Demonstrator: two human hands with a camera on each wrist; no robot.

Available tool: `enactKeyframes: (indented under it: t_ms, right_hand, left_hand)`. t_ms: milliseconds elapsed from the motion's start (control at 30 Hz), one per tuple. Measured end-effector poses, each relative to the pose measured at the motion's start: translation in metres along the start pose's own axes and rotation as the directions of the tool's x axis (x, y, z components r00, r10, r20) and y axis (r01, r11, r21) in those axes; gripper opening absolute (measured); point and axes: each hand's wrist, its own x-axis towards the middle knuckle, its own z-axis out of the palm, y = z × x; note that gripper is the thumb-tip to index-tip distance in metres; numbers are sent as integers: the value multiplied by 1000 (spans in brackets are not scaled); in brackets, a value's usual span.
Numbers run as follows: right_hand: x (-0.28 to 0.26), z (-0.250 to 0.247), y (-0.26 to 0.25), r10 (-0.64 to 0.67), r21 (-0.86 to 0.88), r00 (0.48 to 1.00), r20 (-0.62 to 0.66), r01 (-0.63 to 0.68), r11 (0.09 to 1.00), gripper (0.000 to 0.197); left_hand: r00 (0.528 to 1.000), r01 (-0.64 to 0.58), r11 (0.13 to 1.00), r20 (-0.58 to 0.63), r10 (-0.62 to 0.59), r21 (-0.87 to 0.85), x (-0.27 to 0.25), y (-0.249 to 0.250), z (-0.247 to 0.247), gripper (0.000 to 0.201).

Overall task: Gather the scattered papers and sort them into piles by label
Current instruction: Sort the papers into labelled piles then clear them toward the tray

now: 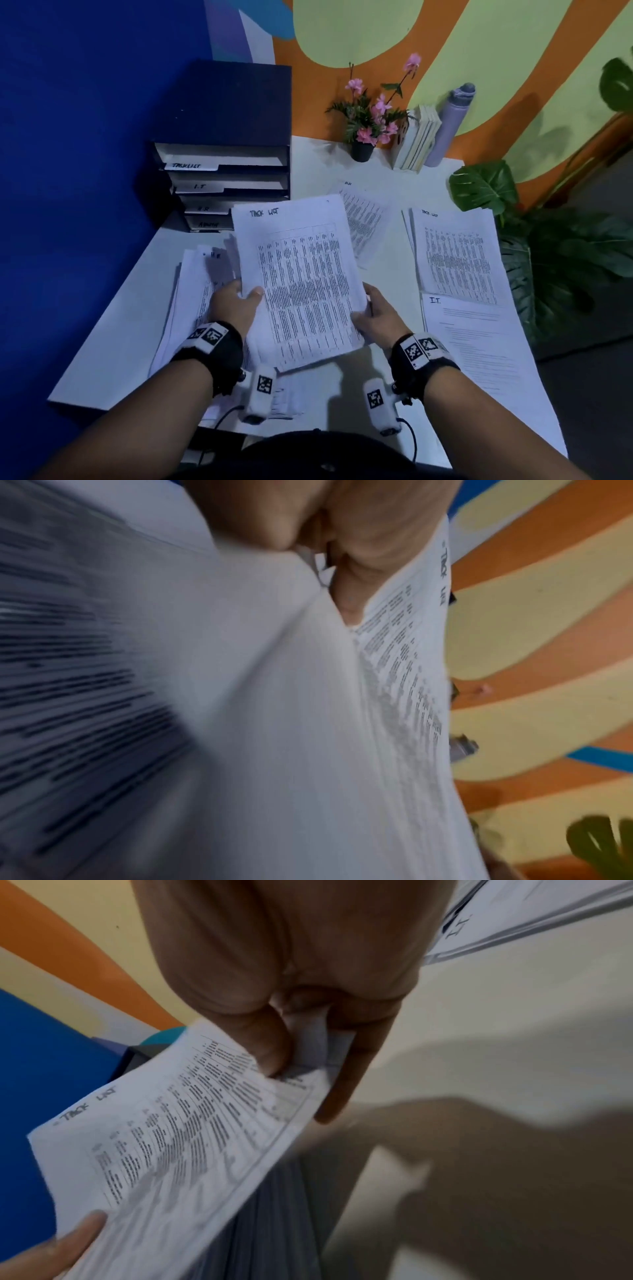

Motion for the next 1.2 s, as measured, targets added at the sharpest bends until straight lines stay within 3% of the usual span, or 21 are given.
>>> enactKeyframes:
  t_ms: [67,167,300,433,567,700,800,833,900,967,1033,1133,1200]
  right_hand:
    - [-3,-15,1,-5,15,989,-147,8,1000,54]
    - [1,-55,2,-12,48,922,-387,33,998,54]
    - [14,-126,-1,-35,-21,815,-578,28,999,50]
    - [20,-189,-9,-56,-103,720,-692,-22,994,46]
    - [27,-234,-7,-27,-167,707,-706,-129,977,47]
    - [38,-254,-9,1,-269,723,-691,-259,928,61]
    - [43,-249,-15,-19,-482,730,-683,-430,763,80]
    - [44,-241,-15,-19,-520,760,-650,-426,740,82]
    - [48,-214,-14,-70,-536,825,-560,-297,790,73]
    - [47,-178,-12,-160,-450,881,-444,-65,891,54]
    - [39,-137,-9,-151,-287,942,-298,63,956,41]
    - [31,-87,4,8,-50,996,-85,-13,999,43]
    - [33,-70,18,51,70,996,-72,-46,997,48]
  left_hand:
    - [1000,-31,1000,2,31,1,-5,11,6,17]
    - [997,-71,997,8,71,37,-10,20,16,10]
    - [992,-124,983,4,124,135,-15,22,23,26]
    - [993,-114,973,35,109,202,-19,24,24,41]
    - [992,-116,954,72,99,276,-22,28,25,44]
    - [992,-121,949,71,105,290,-32,34,28,43]
    - [991,-135,955,25,133,263,-38,40,32,39]
    - [990,-138,959,12,139,248,-39,44,33,37]
    - [988,-153,969,8,154,196,-42,50,34,35]
    - [984,-180,973,22,179,143,-48,55,35,35]
    - [977,-212,973,38,209,87,-54,60,35,40]
    - [967,-238,970,82,241,-40,-58,60,36,57]
    - [963,-239,965,105,250,-107,-56,55,36,65]
